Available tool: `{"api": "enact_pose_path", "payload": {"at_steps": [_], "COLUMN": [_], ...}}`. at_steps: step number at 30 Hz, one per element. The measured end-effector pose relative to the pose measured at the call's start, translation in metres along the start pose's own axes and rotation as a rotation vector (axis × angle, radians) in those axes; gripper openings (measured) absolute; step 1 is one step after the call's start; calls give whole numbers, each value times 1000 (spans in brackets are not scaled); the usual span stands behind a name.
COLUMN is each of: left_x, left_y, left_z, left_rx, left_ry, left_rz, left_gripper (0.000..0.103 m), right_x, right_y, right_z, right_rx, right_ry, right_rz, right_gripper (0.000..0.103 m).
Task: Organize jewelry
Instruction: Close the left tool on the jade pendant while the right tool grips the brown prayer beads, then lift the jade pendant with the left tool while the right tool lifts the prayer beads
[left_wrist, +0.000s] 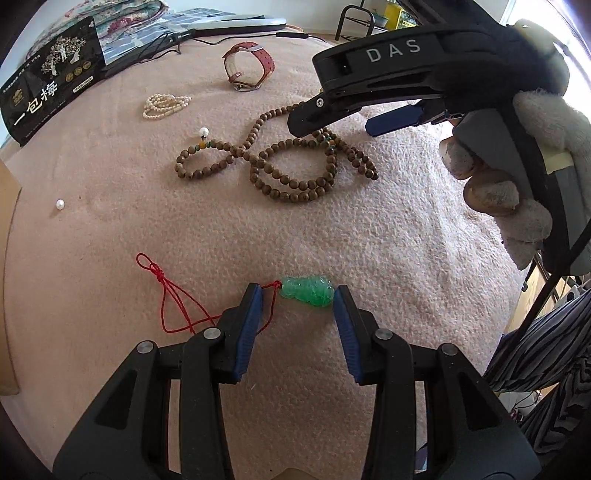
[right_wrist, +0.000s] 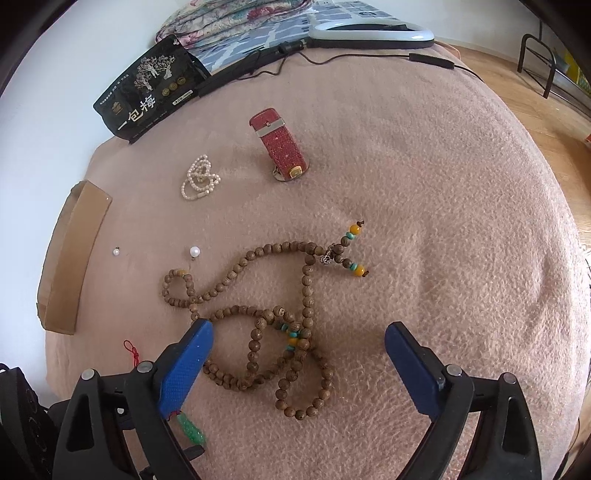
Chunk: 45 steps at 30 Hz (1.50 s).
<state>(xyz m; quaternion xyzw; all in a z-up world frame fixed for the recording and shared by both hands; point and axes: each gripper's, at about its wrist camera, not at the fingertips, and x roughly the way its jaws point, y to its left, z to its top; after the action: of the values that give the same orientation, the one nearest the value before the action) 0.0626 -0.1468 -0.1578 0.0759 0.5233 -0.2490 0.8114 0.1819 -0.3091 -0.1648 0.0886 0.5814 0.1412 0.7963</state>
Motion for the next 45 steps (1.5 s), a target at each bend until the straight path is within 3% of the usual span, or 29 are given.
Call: {"api": "enact_pose_path", "payload": {"at_steps": [4,15,21,33,45], "left_x": [2,0,-3,-4,-12], "left_y": [4,-4,-7,2,17], "left_z": [5,-6,-9,-11,-11], "left_rx": [3,48,62,9,-43], "left_ry": [-3,-23,-35,-35,-42], "left_rz": [-3,28,50,25,10], "left_gripper": [41,40,35,12,5], "right_x": [6,18,23,15,-2], "right_y": [0,16,28,38,29], "right_z": [-1,-2,-4,-12,-9], "right_rx": [-15,-103,-155,-223,-176], "right_ry": [17,49,42,24,-11], "right_rz": [-29,-131,-210,-220,-156], "right_gripper": [88,85,73,12,10]}}
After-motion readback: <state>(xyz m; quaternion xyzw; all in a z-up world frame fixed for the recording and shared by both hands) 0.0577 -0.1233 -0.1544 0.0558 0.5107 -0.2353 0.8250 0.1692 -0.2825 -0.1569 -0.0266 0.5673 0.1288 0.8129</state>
